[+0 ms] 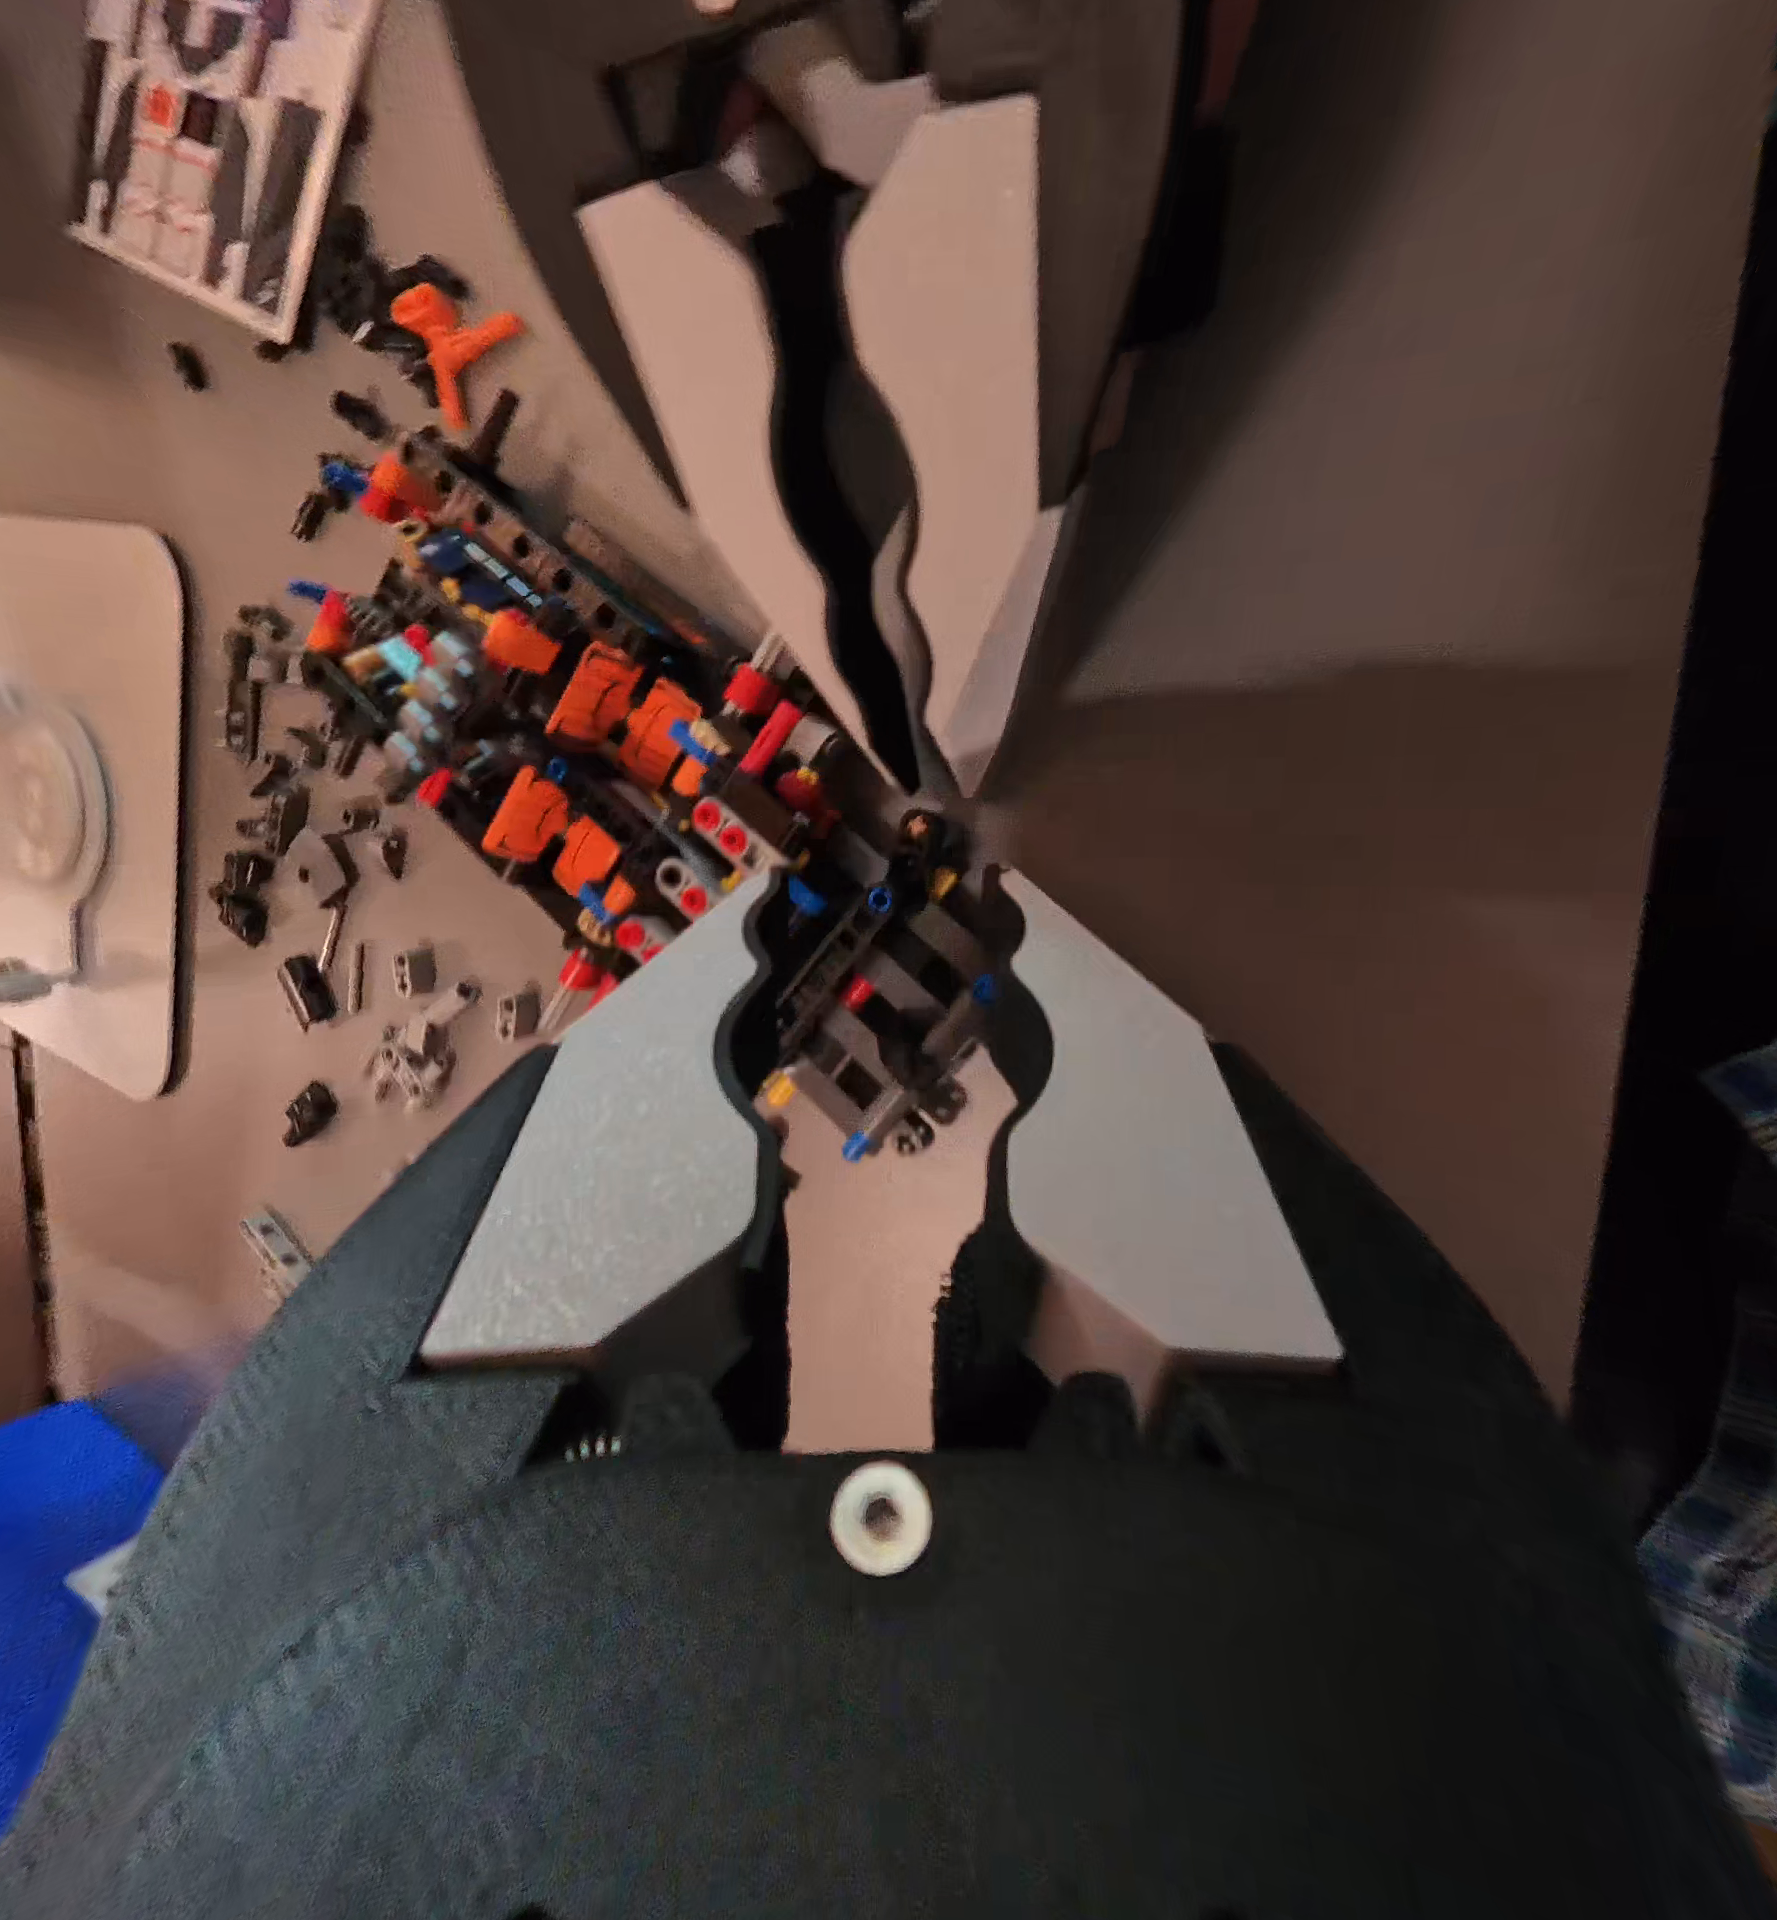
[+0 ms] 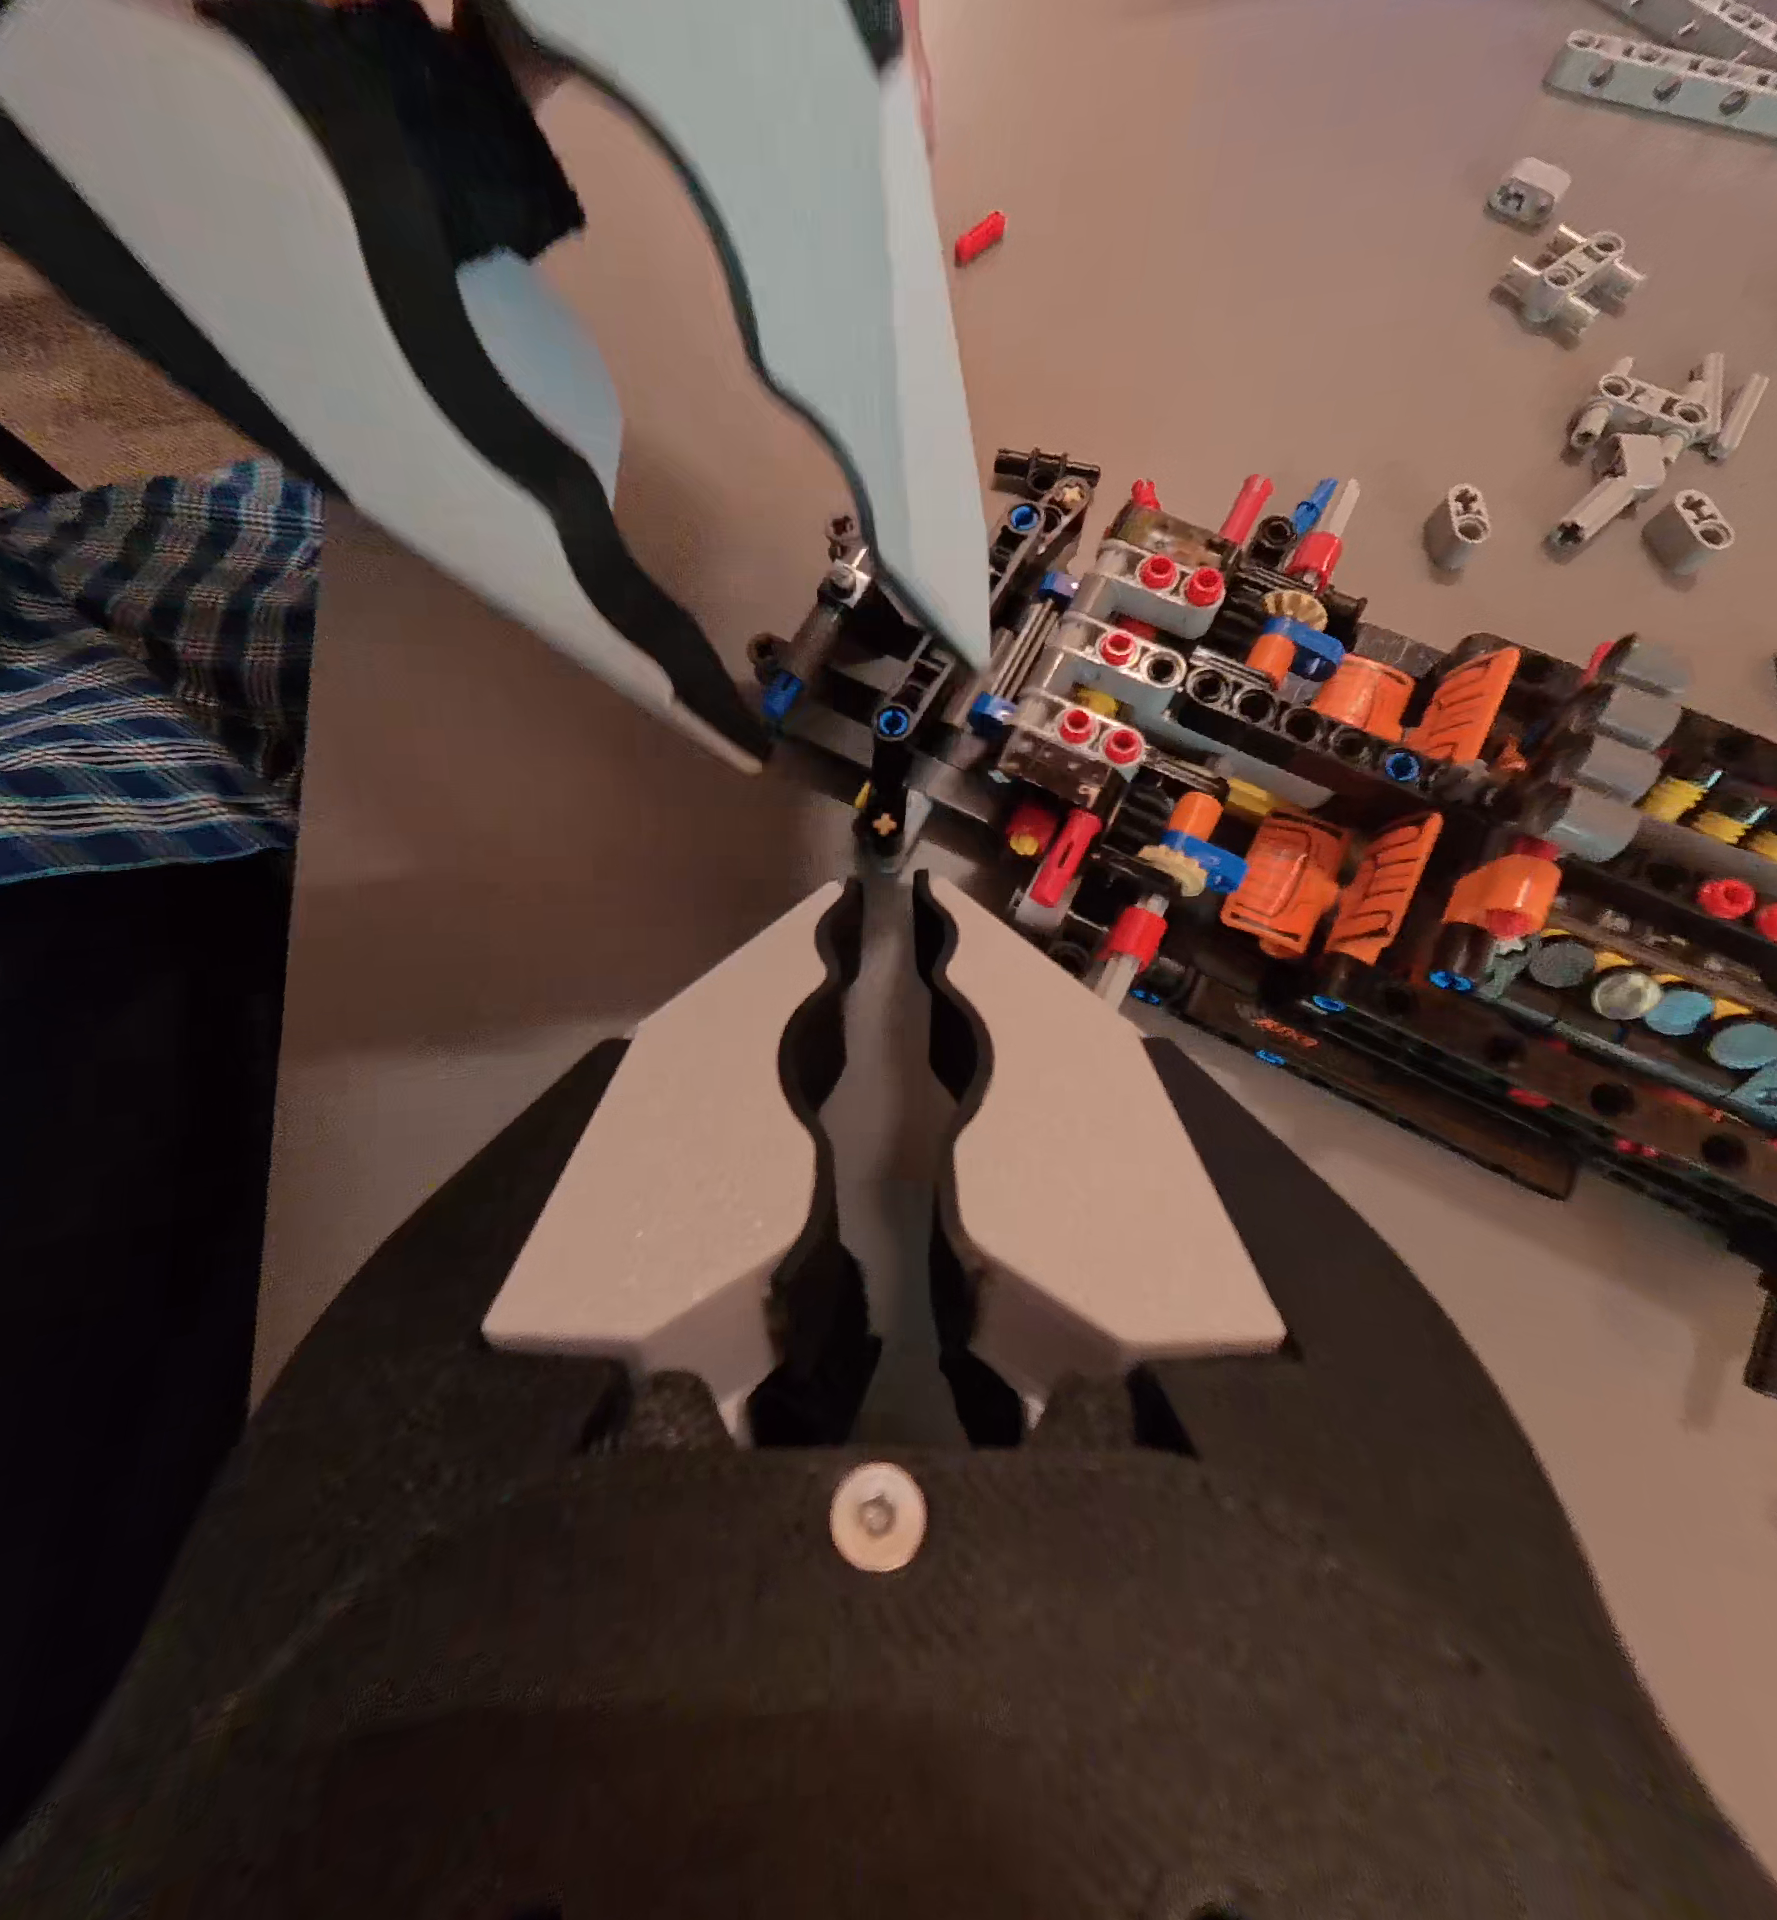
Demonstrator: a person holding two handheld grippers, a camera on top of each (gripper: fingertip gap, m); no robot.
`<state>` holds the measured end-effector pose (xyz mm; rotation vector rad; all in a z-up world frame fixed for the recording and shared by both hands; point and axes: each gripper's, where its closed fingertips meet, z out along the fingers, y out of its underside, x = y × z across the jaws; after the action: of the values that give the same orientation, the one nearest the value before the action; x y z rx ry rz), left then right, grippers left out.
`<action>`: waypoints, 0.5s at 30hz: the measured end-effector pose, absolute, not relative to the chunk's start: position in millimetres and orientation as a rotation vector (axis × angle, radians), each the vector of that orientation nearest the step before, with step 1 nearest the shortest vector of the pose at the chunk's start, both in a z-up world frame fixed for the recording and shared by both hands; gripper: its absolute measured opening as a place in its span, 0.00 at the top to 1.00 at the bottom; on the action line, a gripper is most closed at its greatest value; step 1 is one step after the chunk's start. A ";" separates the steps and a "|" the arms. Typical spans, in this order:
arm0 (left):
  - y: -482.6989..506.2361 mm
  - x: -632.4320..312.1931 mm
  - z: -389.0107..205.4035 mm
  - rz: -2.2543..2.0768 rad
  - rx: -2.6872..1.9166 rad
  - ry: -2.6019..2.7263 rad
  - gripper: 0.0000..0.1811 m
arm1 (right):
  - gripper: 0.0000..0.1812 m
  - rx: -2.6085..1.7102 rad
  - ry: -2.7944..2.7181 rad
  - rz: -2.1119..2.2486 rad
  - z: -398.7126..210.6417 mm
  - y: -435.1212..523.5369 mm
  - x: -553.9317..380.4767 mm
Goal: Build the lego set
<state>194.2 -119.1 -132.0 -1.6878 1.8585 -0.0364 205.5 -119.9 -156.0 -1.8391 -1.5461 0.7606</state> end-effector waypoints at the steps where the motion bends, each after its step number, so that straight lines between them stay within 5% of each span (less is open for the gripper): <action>1: -119.9 190.0 -126.7 -0.081 -1.710 1.816 0.81 | 0.95 -1.832 -1.551 0.772 -155.0 -121.6 205.7; 10: -81.5 135.3 -136.6 -0.189 -1.925 1.618 0.85 | 0.90 -1.838 -1.524 0.702 -156.1 -118.6 198.3; 15: -84.1 139.6 -151.9 -0.282 -1.954 1.651 0.88 | 0.95 -1.853 -1.527 0.652 -160.2 -115.7 193.7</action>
<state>139.6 -84.1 -151.9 -1.9539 1.6510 -0.2821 193.7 -115.7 -160.2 -1.8534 -1.5269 0.6518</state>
